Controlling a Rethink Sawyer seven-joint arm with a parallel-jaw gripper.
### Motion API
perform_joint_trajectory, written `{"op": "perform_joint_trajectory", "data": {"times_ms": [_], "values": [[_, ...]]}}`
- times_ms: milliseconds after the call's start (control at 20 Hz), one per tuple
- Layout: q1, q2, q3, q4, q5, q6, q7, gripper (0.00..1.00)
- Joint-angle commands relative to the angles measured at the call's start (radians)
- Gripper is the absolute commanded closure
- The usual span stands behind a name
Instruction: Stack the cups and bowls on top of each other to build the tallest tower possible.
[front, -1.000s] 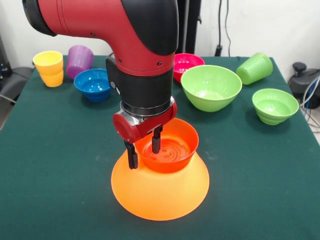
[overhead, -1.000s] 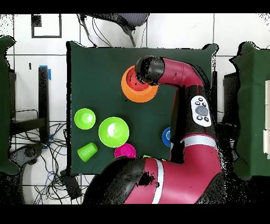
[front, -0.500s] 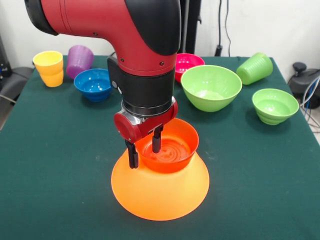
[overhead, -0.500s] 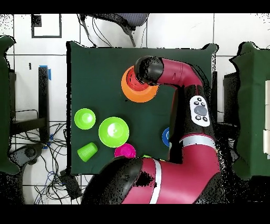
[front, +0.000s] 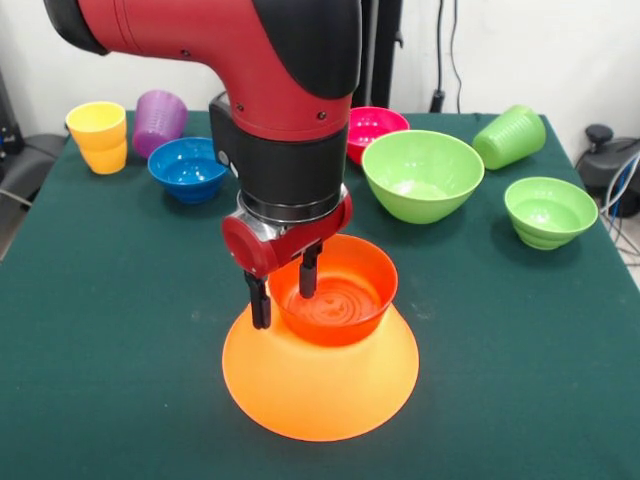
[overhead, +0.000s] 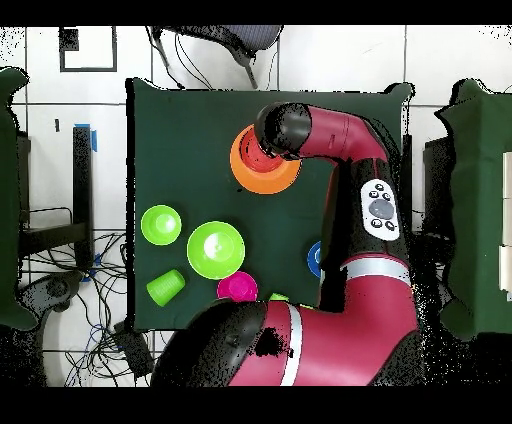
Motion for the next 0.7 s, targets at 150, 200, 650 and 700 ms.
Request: {"op": "perform_joint_trajectory", "data": {"times_ms": [150,200,650,700], "values": [[0.041,-0.023,0.017,-0.060,-0.081,0.165,-0.010,0.00],[0.039,-0.021,0.018,-0.061,-0.083,0.160,-0.011,0.00],[0.038,0.008,0.014,-0.057,-0.091,0.125,0.004,0.00],[0.035,0.008,0.014,-0.047,-0.092,0.112,0.004,0.00]]}}
